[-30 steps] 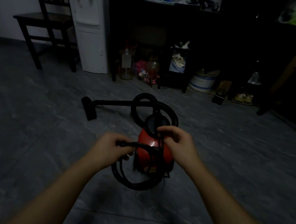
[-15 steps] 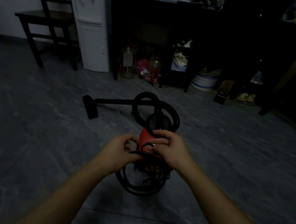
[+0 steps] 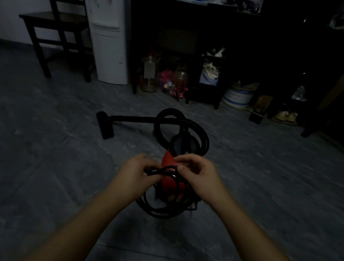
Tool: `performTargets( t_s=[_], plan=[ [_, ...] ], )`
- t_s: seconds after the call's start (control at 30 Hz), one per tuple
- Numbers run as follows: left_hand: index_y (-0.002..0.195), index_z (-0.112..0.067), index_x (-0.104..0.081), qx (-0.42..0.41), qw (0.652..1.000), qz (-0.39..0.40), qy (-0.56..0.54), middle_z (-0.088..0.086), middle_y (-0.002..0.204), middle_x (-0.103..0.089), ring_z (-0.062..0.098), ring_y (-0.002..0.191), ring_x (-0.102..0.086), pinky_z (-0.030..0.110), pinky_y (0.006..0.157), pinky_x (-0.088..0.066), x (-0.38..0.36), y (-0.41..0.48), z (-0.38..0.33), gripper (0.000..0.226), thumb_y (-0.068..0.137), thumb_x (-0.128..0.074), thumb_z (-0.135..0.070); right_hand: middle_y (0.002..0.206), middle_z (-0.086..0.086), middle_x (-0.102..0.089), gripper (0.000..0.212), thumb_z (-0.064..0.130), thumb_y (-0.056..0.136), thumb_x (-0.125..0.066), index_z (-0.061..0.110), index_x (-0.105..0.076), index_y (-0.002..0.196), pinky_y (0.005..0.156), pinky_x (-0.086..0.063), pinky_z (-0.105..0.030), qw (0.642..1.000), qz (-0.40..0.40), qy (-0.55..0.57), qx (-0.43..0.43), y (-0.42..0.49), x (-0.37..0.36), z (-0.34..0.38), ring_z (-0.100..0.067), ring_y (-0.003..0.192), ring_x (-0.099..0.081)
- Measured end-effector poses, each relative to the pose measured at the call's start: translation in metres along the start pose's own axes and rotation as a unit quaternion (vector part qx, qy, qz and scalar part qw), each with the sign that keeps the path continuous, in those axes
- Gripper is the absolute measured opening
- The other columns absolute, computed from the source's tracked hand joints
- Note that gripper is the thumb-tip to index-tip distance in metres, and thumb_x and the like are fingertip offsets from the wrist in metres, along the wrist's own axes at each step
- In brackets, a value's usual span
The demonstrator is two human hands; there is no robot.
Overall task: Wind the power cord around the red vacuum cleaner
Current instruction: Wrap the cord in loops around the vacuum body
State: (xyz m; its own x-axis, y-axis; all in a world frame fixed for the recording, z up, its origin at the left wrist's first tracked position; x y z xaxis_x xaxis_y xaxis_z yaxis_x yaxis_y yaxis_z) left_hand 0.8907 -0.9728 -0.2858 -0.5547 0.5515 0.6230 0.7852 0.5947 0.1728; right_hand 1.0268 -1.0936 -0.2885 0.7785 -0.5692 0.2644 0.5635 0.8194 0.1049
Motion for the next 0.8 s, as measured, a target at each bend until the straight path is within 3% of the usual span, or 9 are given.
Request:
performTargets(
  t_s=[0.1,0.17,0.3,0.4,0.47,0.67,0.8],
  plan=[
    [0.087,-0.023,-0.078,0.024,0.996,-0.017,-0.082,-0.020,0.071,-0.071,-0.004,0.064,-0.065,0.017,0.058,-0.054,0.007,0.000,0.002,0.011,0.082,-0.078,-0.013,0.104,0.001,-0.075,0.016,0.014,0.093,-0.066,0.020,-0.074,0.106,0.089,-0.057,-0.030,1.000,-0.012,0.006,0.004,0.001,0.007,-0.004,-0.014,0.101,-0.070],
    [0.087,-0.019,-0.078,0.050,0.991,-0.030,-0.123,-0.013,0.069,-0.073,0.000,0.060,-0.067,0.026,0.055,-0.059,0.011,0.000,0.005,0.008,0.082,-0.078,-0.013,0.107,0.000,-0.074,0.018,0.016,0.095,-0.064,0.019,-0.073,0.110,0.088,-0.056,-0.028,1.000,-0.014,0.014,-0.003,0.002,0.010,-0.007,-0.014,0.103,-0.070],
    [0.082,-0.018,-0.076,0.096,0.980,-0.051,-0.167,0.004,0.073,-0.074,0.018,0.072,-0.074,0.042,0.059,-0.063,0.014,0.000,0.010,0.004,0.083,-0.078,-0.015,0.105,0.009,-0.076,0.021,0.014,0.097,-0.061,0.026,-0.072,0.110,0.083,-0.054,-0.017,0.999,-0.024,0.030,-0.002,0.002,0.014,-0.008,-0.004,0.102,-0.070],
    [0.082,-0.020,-0.074,0.114,0.974,-0.058,-0.188,0.002,0.076,-0.075,0.016,0.072,-0.076,0.048,0.059,-0.063,0.012,-0.001,0.009,0.006,0.084,-0.076,-0.015,0.103,0.026,-0.073,0.030,0.014,0.094,-0.066,0.040,-0.067,0.109,0.080,-0.051,-0.009,1.000,0.004,0.023,0.004,0.000,0.010,-0.006,0.005,0.102,-0.067],
    [0.085,-0.017,-0.073,0.124,0.971,-0.058,-0.195,0.004,0.080,-0.075,0.016,0.072,-0.076,0.052,0.060,-0.062,0.011,-0.001,0.009,0.003,0.085,-0.075,-0.015,0.106,0.027,-0.071,0.038,0.013,0.089,-0.071,0.040,-0.063,0.115,0.086,-0.049,-0.007,0.999,0.025,-0.025,0.019,-0.002,0.005,-0.009,0.008,0.106,-0.064],
    [0.082,-0.014,-0.071,0.106,0.982,-0.031,-0.153,0.009,0.081,-0.074,0.020,0.071,-0.076,0.046,0.059,-0.063,0.008,-0.002,0.004,0.007,0.085,-0.076,-0.018,0.102,0.016,-0.071,0.025,0.013,0.090,-0.069,0.026,-0.069,0.112,0.084,-0.046,-0.007,0.995,-0.004,-0.089,0.040,0.002,0.010,-0.016,0.005,0.100,-0.065],
    [0.082,-0.010,-0.070,0.107,0.981,-0.040,-0.159,0.012,0.079,-0.072,0.020,0.068,-0.076,0.037,0.053,-0.061,0.008,0.001,0.006,0.008,0.085,-0.076,-0.016,0.105,0.012,-0.072,0.036,0.017,0.082,-0.076,0.030,-0.066,0.115,0.090,-0.052,-0.017,0.995,0.015,-0.093,0.032,0.002,0.004,-0.020,0.000,0.101,-0.067]
  ],
)
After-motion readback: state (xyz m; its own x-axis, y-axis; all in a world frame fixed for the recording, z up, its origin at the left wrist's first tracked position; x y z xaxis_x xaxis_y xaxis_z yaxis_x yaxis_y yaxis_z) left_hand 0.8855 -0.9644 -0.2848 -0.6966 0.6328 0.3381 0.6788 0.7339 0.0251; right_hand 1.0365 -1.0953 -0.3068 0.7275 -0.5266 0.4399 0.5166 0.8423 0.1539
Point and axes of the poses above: each hand's wrist, its own y-axis towards the middle knuckle, its own x-axis out of the back of the hand, z = x × y, the point moved 6 cm from there along y, towards the middle knuckle
